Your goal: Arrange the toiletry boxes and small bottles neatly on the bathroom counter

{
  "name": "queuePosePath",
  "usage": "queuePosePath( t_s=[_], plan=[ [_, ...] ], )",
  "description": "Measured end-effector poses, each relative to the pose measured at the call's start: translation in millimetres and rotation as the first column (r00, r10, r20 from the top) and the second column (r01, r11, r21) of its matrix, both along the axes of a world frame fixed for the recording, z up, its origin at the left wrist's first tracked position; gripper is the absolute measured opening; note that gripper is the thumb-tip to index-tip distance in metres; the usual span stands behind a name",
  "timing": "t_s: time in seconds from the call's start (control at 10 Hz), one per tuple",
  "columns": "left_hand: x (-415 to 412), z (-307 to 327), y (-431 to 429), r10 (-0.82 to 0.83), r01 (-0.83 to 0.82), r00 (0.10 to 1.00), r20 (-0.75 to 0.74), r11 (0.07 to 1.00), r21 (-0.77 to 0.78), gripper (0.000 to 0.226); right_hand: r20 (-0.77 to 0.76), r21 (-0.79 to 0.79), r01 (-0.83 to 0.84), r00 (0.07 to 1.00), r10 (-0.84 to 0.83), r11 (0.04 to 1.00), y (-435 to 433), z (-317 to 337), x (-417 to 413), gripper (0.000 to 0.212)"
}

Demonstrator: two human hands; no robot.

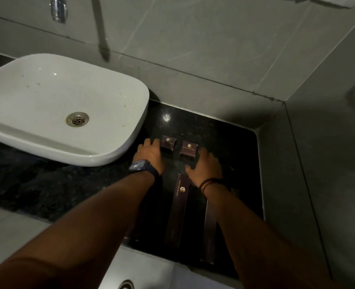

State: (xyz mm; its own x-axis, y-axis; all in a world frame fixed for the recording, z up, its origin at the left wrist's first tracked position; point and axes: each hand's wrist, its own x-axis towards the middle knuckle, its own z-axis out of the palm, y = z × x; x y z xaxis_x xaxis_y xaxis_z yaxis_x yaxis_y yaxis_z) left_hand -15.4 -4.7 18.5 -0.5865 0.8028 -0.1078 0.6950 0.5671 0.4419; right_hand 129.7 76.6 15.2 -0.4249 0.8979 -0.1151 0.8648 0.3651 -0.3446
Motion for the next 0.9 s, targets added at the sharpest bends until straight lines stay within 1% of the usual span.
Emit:
queuePosePath(
  t_s=[0.1,0.2,0.3,0.4,0.5,0.6,0.7,0.8,0.9],
  plan=[
    [-17.3,-0.7,31.7,-0.088,0.081,0.994,-0.065,0.992,-0.095,0.055,0.141,0.053,-0.122,0.984,0.113,0.991,25.7,-5.9,-12.4,0.064],
    [-31.3,-6.1,56.9,-0.220,0.190,0.969,-0.112,0.953,-0.234,0.060,0.199,0.058,-0.191,0.964,0.176,0.980,42.5,-14.2,-24.4,0.066],
    [-42.6,-14.4,77.1,-0.347,0.296,0.931,-0.109,0.898,-0.326,0.071,0.239,0.021,-0.201,0.952,0.190,0.979,53.7,-21.4,-34.9,0.074],
    [-49.5,-18.6,86.5,-0.432,0.369,0.896,-0.106,0.855,-0.366,0.073,0.264,-0.004,-0.176,0.949,0.171,0.984,58.1,-26.9,-39.6,0.078],
    [-54.5,-18.5,88.3,-0.451,0.383,0.884,-0.126,0.851,-0.360,0.059,0.246,-0.003,-0.140,0.960,0.136,0.990,58.1,-31.9,-41.1,0.071],
    [-54.5,-15.6,85.2,-0.434,0.367,0.893,-0.121,0.856,-0.364,0.053,0.230,-0.008,-0.124,0.965,0.123,0.992,55.7,-34.1,-41.5,0.069],
    [-54.5,-15.2,82.5,-0.417,0.340,0.899,-0.133,0.856,-0.389,0.054,0.242,-0.011,-0.125,0.962,0.124,0.992,56.3,-34.5,-42.4,0.072],
    [-50.1,-8.4,74.8,-0.415,0.330,0.899,-0.139,0.851,-0.409,0.069,0.232,0.006,-0.129,0.965,0.124,0.992,47.8,-27.0,-40.4,0.078],
    [-48.4,1.7,74.9,-0.421,0.325,0.885,-0.199,0.864,-0.385,0.078,0.149,0.087,-0.136,0.981,0.123,0.987,47.5,-17.2,-37.8,0.080]
  ],
)
